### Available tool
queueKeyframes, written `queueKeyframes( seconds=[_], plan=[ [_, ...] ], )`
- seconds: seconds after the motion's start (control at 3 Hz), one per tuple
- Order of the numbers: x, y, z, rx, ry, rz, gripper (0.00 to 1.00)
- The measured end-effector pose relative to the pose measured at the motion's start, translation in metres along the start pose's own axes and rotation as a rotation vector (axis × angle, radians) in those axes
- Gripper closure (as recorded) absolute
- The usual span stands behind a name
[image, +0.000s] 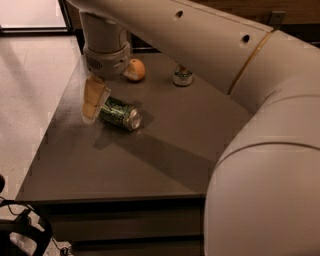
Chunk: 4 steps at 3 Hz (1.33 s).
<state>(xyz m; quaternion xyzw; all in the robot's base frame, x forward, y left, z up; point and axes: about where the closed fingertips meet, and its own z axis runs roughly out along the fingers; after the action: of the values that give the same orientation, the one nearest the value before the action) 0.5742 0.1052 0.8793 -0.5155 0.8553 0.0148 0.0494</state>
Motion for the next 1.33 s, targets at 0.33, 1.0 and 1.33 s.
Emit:
queueKeyframes(
  seconds=[0.33, 1.0, 1.33],
  plan=[
    [0.004, -0.002, 0.013, -0.015, 0.017, 0.027, 0.00],
    [0.002, -0.002, 0.032, -0.039, 0.032, 0.051, 0.00],
    [-0.002, 0.002, 0.040, -0.053, 0.022, 0.071, 0.19]
  ],
)
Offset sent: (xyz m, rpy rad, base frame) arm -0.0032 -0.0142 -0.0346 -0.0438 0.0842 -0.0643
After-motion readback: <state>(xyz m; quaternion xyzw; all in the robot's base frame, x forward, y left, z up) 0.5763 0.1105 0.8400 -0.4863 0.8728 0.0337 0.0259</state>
